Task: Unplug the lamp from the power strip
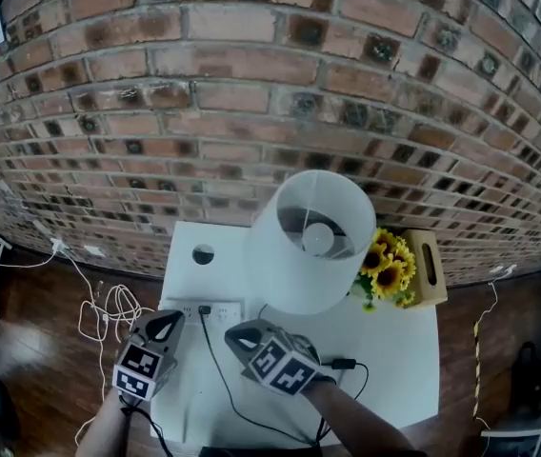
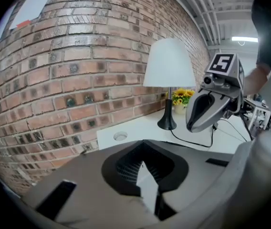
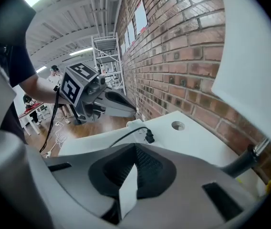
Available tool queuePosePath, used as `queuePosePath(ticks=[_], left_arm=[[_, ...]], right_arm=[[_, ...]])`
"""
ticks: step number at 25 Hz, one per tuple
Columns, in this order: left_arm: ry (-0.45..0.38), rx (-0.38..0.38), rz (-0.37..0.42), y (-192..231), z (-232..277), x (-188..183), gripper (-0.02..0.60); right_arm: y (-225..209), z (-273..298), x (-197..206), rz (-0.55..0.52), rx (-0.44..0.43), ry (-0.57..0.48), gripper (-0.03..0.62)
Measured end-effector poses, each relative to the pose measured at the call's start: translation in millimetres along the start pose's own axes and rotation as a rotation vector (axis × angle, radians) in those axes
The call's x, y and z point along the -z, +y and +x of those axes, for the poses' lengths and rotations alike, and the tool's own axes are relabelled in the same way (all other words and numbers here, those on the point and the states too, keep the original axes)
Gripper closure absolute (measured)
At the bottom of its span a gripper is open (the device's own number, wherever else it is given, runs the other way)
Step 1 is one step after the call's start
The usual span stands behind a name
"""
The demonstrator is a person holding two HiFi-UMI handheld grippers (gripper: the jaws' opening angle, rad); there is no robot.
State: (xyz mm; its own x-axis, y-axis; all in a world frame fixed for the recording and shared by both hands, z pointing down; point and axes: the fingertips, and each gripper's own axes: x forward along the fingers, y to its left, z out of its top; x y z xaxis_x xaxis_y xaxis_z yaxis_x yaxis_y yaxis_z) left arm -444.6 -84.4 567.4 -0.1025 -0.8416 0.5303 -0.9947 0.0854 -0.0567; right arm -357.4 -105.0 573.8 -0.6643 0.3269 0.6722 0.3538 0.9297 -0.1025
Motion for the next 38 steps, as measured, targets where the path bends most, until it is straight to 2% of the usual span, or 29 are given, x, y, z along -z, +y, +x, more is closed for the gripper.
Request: queuePosePath(ticks=[5, 12, 14, 18, 29, 38], left_arm=[[0.042, 0.044, -0.011, -4, 19, 16, 0.566], [0.134, 0.047, 0.128, -2, 40, 41, 0.561], [0.160, 0.060, 0.164, -3, 44, 45, 0.487], [0.199, 0.105, 0.243, -11, 56, 50, 0.457], [0.194, 0.160, 0.295, -18, 70, 48, 0.459], [0.180, 0.220, 0.301, -22, 75, 47, 0.459]], right_arm=[[-19, 26, 11, 0.043, 0.022, 0.041, 0.606], [-30, 50, 27, 0.040, 0.002, 0.105, 0.606], [-32, 53, 28, 0.042, -0.003, 0.110, 0.606], [-33, 57, 30, 0.034, -0.002, 0.120, 0.606], [-34, 63, 37, 0.029, 0.000, 0.138, 0.606], [-37, 64, 36, 0.094, -0.012, 0.131, 0.606]])
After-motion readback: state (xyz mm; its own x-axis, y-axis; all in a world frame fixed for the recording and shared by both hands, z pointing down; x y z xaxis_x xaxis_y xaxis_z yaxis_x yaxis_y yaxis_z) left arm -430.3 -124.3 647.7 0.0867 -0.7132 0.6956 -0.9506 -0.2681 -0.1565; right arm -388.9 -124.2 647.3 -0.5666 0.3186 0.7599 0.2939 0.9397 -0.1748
